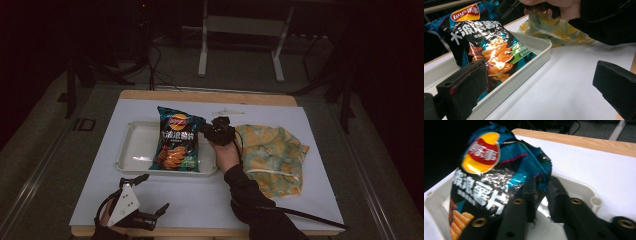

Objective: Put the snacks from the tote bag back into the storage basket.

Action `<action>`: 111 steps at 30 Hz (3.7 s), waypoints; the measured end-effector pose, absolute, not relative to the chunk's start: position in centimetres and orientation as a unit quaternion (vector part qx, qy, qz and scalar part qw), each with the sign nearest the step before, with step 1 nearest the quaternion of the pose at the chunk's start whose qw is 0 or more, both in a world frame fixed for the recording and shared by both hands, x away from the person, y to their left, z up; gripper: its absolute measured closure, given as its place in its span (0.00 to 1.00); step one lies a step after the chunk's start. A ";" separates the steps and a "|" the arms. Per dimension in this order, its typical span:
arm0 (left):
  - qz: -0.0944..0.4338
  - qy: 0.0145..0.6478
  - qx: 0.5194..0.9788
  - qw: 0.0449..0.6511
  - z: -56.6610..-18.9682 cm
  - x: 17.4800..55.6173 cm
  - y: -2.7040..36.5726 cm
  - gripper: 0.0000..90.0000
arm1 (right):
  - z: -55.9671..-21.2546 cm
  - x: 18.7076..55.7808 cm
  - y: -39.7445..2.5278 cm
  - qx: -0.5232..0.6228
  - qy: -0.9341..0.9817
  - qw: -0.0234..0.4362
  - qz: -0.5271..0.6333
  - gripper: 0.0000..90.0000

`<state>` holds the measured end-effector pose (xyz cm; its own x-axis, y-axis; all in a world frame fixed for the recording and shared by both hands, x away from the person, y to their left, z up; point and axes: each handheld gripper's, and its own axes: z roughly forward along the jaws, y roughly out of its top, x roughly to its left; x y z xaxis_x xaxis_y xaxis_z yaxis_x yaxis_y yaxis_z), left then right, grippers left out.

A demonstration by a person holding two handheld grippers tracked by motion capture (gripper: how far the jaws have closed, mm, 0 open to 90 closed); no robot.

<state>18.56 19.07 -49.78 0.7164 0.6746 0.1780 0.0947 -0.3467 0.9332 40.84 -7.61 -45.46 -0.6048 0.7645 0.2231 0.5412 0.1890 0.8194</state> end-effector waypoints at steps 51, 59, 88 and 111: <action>0.279 0.255 0.773 0.509 -49.9 18.8 19.0 0.00 | -37.8 40.1 -22.8 0.415 0.765 0.205 0.449 0.16; 0.278 0.253 0.775 0.508 -49.9 18.8 18.9 0.00 | -38.4 39.1 -25.3 0.424 0.760 0.230 0.436 0.16; 0.278 0.254 0.777 0.504 -50.0 18.7 18.8 0.00 | -42.7 33.7 -35.6 0.500 0.684 0.306 0.434 0.17; 0.276 0.253 0.780 0.502 -50.0 18.8 18.7 0.00 | -47.2 30.1 -36.9 0.505 0.664 0.354 0.424 0.15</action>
<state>18.76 18.72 -50.00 0.7204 0.6709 0.1759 0.1174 -0.3679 0.9224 30.08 -36.87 -47.24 -0.2404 0.9698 -0.0412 0.3703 0.1308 0.9197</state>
